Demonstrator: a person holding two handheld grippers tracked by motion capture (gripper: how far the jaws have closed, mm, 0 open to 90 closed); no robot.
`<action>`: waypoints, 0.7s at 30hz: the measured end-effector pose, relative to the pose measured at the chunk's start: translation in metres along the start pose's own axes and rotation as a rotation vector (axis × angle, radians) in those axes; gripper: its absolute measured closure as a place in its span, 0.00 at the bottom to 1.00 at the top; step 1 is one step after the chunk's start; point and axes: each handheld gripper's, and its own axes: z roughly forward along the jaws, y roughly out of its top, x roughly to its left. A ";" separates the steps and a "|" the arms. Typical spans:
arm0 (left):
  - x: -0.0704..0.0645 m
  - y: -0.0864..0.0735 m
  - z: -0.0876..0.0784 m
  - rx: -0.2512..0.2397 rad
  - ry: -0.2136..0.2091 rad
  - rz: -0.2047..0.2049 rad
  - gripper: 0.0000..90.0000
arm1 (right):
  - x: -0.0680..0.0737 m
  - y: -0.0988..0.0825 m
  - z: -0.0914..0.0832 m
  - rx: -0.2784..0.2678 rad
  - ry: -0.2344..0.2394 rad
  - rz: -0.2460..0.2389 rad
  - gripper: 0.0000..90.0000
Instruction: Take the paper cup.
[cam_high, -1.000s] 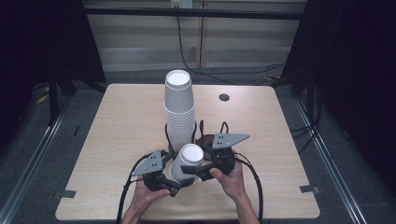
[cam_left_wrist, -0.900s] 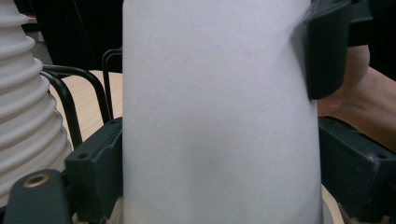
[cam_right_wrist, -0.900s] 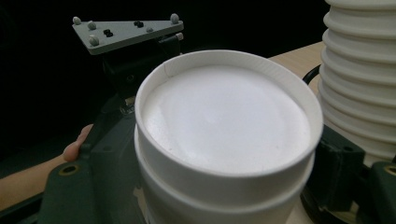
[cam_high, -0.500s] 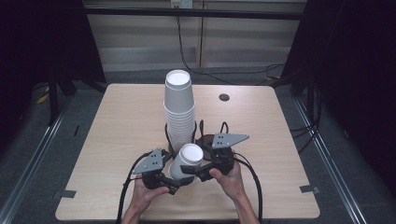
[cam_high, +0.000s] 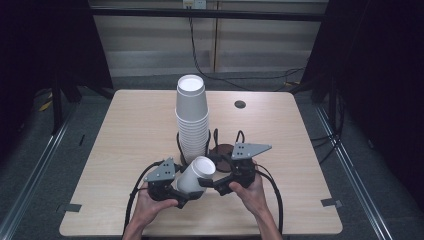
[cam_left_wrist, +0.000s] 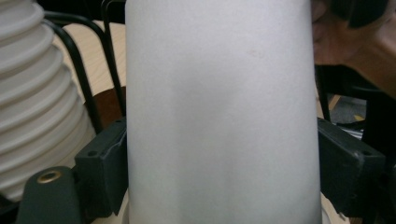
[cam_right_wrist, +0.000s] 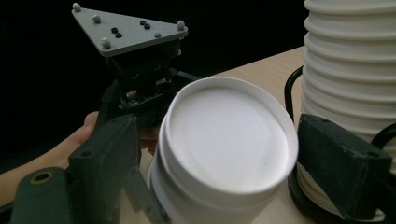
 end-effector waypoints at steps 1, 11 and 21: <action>0.000 0.000 0.000 0.000 0.000 0.000 0.18 | 0.000 0.001 -0.002 0.001 -0.001 -0.001 0.15; 0.000 0.008 -0.002 0.108 0.057 0.025 0.19 | 0.000 0.002 -0.010 0.045 -0.014 -0.023 0.14; 0.003 0.015 -0.008 0.202 0.035 0.052 0.19 | -0.001 0.007 -0.014 0.133 -0.032 -0.057 0.15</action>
